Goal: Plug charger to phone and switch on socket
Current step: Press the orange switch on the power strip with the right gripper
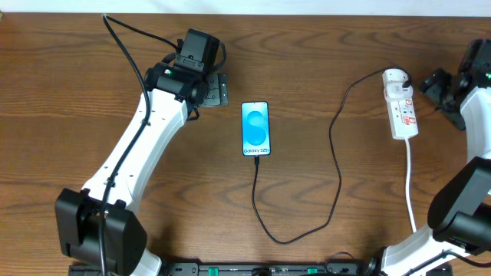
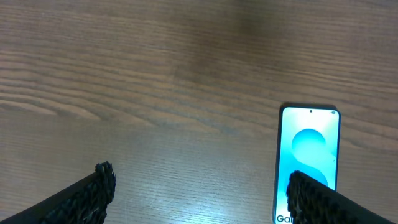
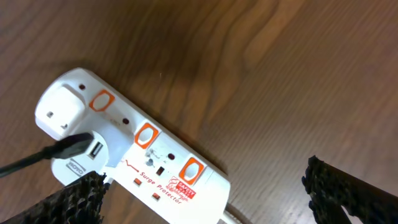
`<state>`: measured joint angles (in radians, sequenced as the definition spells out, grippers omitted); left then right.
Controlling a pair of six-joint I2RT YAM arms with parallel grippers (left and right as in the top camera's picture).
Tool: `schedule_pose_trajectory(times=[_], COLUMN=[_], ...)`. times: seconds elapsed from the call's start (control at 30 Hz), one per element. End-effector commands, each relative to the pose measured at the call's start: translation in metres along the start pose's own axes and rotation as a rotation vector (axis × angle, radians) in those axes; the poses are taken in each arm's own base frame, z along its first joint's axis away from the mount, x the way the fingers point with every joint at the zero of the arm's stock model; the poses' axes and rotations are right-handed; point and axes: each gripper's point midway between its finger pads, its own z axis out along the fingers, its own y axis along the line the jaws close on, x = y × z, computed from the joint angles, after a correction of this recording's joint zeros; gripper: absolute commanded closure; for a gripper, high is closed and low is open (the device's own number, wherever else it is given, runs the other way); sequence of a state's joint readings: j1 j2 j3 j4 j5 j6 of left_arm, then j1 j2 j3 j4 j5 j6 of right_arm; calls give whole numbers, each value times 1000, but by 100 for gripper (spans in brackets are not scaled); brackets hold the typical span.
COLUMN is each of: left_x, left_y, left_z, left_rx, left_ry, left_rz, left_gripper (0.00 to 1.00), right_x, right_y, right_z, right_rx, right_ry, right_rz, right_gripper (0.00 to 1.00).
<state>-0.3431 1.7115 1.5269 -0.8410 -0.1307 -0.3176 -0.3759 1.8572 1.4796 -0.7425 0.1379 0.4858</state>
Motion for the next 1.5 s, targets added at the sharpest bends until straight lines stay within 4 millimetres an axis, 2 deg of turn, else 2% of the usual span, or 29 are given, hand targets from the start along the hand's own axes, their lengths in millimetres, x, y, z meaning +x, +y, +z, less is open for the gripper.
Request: schedule_pose_trajectory(times=[0.0, 0.17, 0.4, 0.67, 1.0, 1.3, 1.47], left_x=[-2, -2, -2, -2, -2, -2, -2], left_y=[3, 3, 3, 3, 3, 3, 3], left_z=[1, 1, 1, 1, 1, 1, 1], left_rx=[-15, -15, -15, -15, -15, -15, -15], left_ry=[-1, -1, -1, -1, -1, -1, -1], left_rz=[-1, -1, -1, -1, -1, -1, -1], left_gripper=[10, 10, 10, 10, 10, 10, 10], right_x=[9, 18, 27, 34, 34, 41, 49], right_y=[2, 1, -17, -22, -6, -8, -3], right_z=[19, 40, 72, 96, 98, 102, 107], right_rx=[-10, 2, 62, 62, -24, -12, -39], right_ry=[38, 78, 123, 153, 164, 189, 222], right_rz=[16, 27, 83, 96, 104, 102, 103], right_gripper=[1, 1, 1, 1, 1, 1, 1])
